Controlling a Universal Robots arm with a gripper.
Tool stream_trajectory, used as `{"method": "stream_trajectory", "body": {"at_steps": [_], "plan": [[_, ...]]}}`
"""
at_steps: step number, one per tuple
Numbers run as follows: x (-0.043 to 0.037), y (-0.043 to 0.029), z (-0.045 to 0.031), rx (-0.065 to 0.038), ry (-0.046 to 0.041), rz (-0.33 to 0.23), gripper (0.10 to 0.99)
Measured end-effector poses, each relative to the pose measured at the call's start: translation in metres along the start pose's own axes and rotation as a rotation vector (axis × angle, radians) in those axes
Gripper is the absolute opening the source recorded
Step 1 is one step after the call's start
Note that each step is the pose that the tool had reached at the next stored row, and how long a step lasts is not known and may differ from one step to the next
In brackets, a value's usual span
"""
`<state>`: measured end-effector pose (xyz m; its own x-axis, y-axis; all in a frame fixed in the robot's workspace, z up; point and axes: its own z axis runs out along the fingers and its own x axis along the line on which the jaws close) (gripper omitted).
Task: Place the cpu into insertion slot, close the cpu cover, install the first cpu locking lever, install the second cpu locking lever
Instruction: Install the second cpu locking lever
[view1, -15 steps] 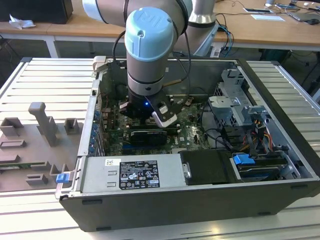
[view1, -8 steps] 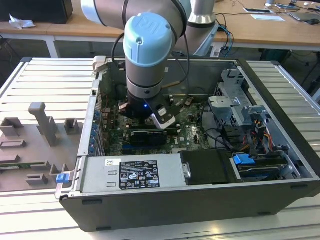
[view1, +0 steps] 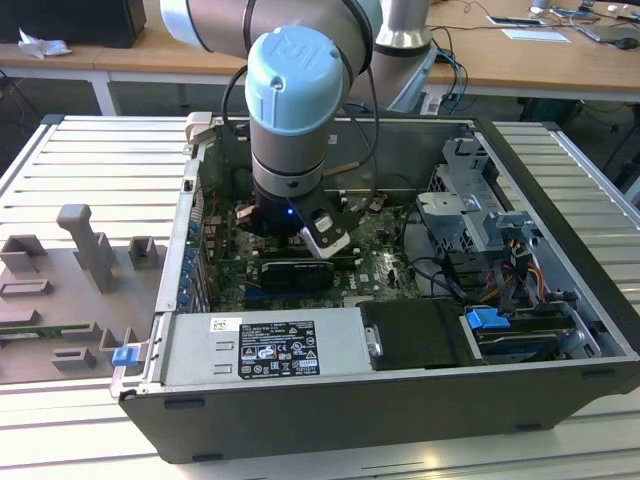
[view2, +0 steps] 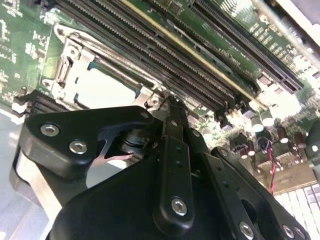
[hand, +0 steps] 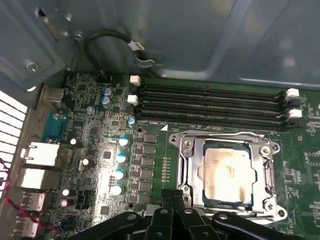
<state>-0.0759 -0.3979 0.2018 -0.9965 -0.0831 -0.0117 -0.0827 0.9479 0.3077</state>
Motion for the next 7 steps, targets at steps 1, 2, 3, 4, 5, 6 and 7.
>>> {"method": "stream_trajectory", "body": {"at_steps": [1, 2, 3, 4, 5, 6, 7], "plan": [[0.0000, 0.0011, -0.0033, 0.000, 0.0000, 0.000, 0.106], [0.0000, 0.0021, -0.0064, 0.000, 0.0001, 0.000, 0.106], [-0.0001, 0.0027, -0.0083, 0.000, 0.0001, 0.000, 0.106], [-0.0001, 0.0030, -0.0093, 0.000, 0.0001, 0.000, 0.106], [-0.0001, 0.0031, -0.0093, 0.000, 0.0000, 0.000, 0.106], [-0.0001, 0.0031, -0.0093, 0.000, -0.0002, 0.000, 0.106], [-0.0001, 0.0032, -0.0096, 0.000, 0.0000, 0.000, 0.106]]}}
